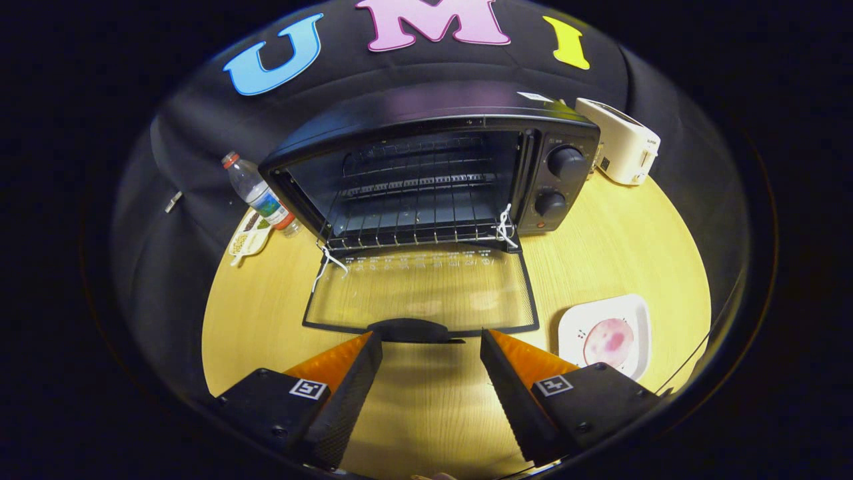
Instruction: Open the toaster oven, put the food inside, and close the toaster oven door.
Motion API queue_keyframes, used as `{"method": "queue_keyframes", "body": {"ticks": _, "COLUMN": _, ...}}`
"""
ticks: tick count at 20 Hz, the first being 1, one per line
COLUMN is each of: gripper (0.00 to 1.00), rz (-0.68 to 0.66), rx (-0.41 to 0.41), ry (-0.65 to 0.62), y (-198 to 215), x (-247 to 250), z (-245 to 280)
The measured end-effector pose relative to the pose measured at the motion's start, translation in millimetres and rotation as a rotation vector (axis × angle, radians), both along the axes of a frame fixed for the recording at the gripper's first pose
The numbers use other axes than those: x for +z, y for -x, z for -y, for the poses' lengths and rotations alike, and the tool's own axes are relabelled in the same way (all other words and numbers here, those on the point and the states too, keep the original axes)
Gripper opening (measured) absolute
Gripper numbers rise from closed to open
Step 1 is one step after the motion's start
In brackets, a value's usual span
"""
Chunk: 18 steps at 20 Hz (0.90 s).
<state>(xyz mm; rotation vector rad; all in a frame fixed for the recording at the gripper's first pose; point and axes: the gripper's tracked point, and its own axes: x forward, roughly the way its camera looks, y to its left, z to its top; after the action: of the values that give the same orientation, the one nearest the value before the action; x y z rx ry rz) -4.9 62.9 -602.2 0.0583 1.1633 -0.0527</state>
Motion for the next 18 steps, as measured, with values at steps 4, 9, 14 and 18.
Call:
{"method": "queue_keyframes", "body": {"ticks": 4, "gripper": 0.97, "rz": 0.048, "rx": 0.034, "ry": -0.094, "y": -12.0, "x": 32.3, "z": 10.4}}
{"method": "queue_keyframes", "body": {"ticks": 9, "gripper": 0.99, "rz": 0.037, "rx": 0.086, "ry": -0.1, "y": 7.1, "x": 70.5, "z": 102.4}}
{"method": "queue_keyframes", "body": {"ticks": 14, "gripper": 0.97, "rz": -0.036, "rx": 0.014, "ry": -0.02, "y": 25.3, "x": 63.3, "z": 217.4}}
{"method": "queue_keyframes", "body": {"ticks": 18, "gripper": 0.89, "rz": -0.109, "rx": -0.061, "ry": -0.101, "y": 36.2, "x": 46.6, "z": 251.3}}
